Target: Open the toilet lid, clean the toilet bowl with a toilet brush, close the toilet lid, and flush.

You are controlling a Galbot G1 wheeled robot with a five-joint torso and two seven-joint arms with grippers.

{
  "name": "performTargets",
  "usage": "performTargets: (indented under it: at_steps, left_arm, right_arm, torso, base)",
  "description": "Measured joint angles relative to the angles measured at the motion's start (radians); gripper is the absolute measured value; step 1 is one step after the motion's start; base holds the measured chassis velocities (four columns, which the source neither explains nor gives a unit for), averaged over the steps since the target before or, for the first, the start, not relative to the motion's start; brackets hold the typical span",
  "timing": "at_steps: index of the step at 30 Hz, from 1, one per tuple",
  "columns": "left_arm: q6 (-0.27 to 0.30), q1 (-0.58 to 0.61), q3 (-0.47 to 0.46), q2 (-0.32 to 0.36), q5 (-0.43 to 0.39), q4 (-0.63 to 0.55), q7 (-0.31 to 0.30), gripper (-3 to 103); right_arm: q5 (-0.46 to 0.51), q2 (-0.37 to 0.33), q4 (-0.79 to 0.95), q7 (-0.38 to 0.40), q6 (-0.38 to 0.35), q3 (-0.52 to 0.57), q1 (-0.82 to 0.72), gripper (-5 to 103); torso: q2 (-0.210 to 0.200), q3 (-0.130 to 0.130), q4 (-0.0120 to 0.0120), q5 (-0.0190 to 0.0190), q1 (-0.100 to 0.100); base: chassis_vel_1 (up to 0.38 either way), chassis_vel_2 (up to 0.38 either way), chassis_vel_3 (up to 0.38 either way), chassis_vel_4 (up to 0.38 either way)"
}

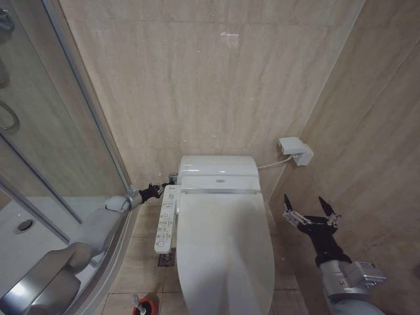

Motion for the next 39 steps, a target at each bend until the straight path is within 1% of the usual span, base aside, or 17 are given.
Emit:
performTargets:
  at_steps: [8, 18, 20, 23, 24, 26, 27, 29, 30, 31, 32, 33, 34, 36, 37, 38, 39]
  left_arm:
    - [-0.003, 0.005, -0.056, -0.047, 0.018, 0.040, -0.020, 0]
    - [-0.002, 0.010, -0.095, -0.063, 0.025, 0.057, -0.042, 0]
    - [0.002, 0.038, -0.117, -0.051, 0.022, 0.009, -0.060, 0]
    - [-0.006, 0.108, -0.178, -0.016, 0.006, -0.122, -0.078, 0]
    - [-0.006, 0.108, -0.178, -0.016, 0.006, -0.122, -0.078, 0]
    - [-0.015, 0.171, -0.226, 0.011, 0.002, -0.210, -0.106, 0]
    - [-0.015, 0.171, -0.226, 0.011, 0.002, -0.210, -0.106, 0]
    - [-0.022, 0.232, -0.274, 0.040, -0.010, -0.291, -0.170, 0]
    - [-0.028, 0.263, -0.289, 0.056, -0.025, -0.335, -0.220, 0]
    - [-0.031, 0.305, -0.308, 0.074, -0.047, -0.400, -0.296, 0]
    - [-0.032, 0.329, -0.317, 0.083, -0.062, -0.444, -0.344, 0]
    - [-0.032, 0.329, -0.317, 0.083, -0.062, -0.444, -0.344, 0]
    - [-0.032, 0.359, -0.330, 0.092, -0.077, -0.507, -0.410, 0]
    - [-0.009, 0.436, -0.365, 0.114, -0.095, -0.678, -0.584, 0]
    - [-0.009, 0.436, -0.365, 0.114, -0.095, -0.678, -0.584, 0]
    - [0.010, 0.463, -0.381, 0.119, -0.096, -0.735, -0.634, 0]
    - [0.048, 0.516, -0.414, 0.132, -0.095, -0.833, -0.715, 0]
  right_arm:
    - [0.000, 0.000, 0.000, 0.000, 0.000, 0.000, 0.000, 100]
    - [0.000, 0.000, 0.000, 0.000, 0.000, 0.000, 0.000, 100]
    - [0.000, 0.000, 0.000, 0.000, 0.000, 0.000, 0.000, 100]
    - [0.000, 0.000, 0.000, 0.000, 0.000, 0.000, 0.000, 100]
    - [0.000, 0.000, 0.000, 0.000, 0.000, 0.000, 0.000, 100]
    - [0.000, 0.000, 0.000, 0.000, 0.000, 0.000, 0.000, 100]
    - [0.000, 0.000, 0.000, 0.000, 0.000, 0.000, 0.000, 100]
    - [0.000, 0.000, 0.000, 0.000, 0.000, 0.000, 0.000, 100]
    - [0.000, 0.000, 0.000, 0.000, 0.000, 0.000, 0.000, 100]
    - [0.000, 0.000, 0.000, 0.000, 0.000, 0.000, 0.000, 100]
    - [0.000, 0.000, 0.000, 0.000, 0.000, 0.000, 0.000, 100]
    - [0.000, 0.000, 0.000, 0.000, 0.000, 0.000, 0.000, 100]
    - [0.000, 0.000, 0.000, 0.000, 0.000, 0.000, 0.000, 100]
    - [0.000, 0.000, 0.000, 0.000, 0.000, 0.000, 0.000, 100]
    - [0.000, 0.000, 0.000, 0.000, 0.000, 0.000, 0.000, 100]
    - [0.000, 0.000, 0.000, 0.000, 0.000, 0.000, 0.000, 100]
    - [0.000, 0.000, 0.000, 0.000, 0.000, 0.000, 0.000, 100]
  torso:
    - [0.000, 0.000, 0.0002, -0.0001, 0.000]
    - [0.000, 0.000, -0.0006, -0.0003, 0.000]
    - [0.000, 0.000, -0.0009, -0.0004, 0.000]
    - [0.000, 0.000, -0.0016, -0.0004, 0.001]
    - [0.000, 0.000, -0.0016, -0.0004, 0.001]
    - [0.000, 0.000, -0.0019, -0.0010, 0.001]
    - [0.000, 0.000, -0.0019, -0.0010, 0.001]
    - [0.000, 0.000, -0.0017, -0.0006, 0.001]
    - [0.000, 0.000, -0.0010, -0.0003, 0.001]
    - [0.000, 0.000, -0.0001, -0.0007, 0.000]
    - [0.000, 0.000, 0.0002, -0.0008, 0.000]
    - [0.000, 0.000, 0.0002, -0.0008, 0.000]
    - [0.000, 0.000, 0.0000, -0.0006, 0.000]
    - [0.000, 0.000, -0.0009, -0.0002, 0.000]
    - [0.000, 0.000, -0.0009, -0.0002, 0.000]
    - [0.000, 0.000, -0.0012, -0.0005, 0.000]
    - [0.000, 0.000, -0.0014, -0.0006, 0.000]
  base:
    - [0.000, 0.000, 0.000, 0.000]
    - [0.000, 0.000, 0.000, 0.000]
    - [0.000, 0.000, 0.000, 0.000]
    - [0.000, 0.000, 0.000, 0.000]
    - [0.000, 0.000, 0.000, 0.000]
    - [-0.053, 0.011, -0.008, -0.030]
    - [-0.053, 0.011, -0.011, -0.036]
    - [0.000, 0.000, 0.000, 0.000]
    - [0.000, 0.000, 0.000, 0.000]
    - [0.000, 0.000, 0.000, 0.000]
    - [0.000, 0.000, 0.000, 0.000]
    - [0.000, 0.000, 0.000, 0.000]
    - [0.000, 0.000, 0.000, 0.000]
    - [0.000, 0.000, 0.000, 0.000]
    - [0.000, 0.000, 0.000, 0.000]
    - [0.000, 0.000, 0.000, 0.000]
    - [0.000, 0.000, 0.000, 0.000]
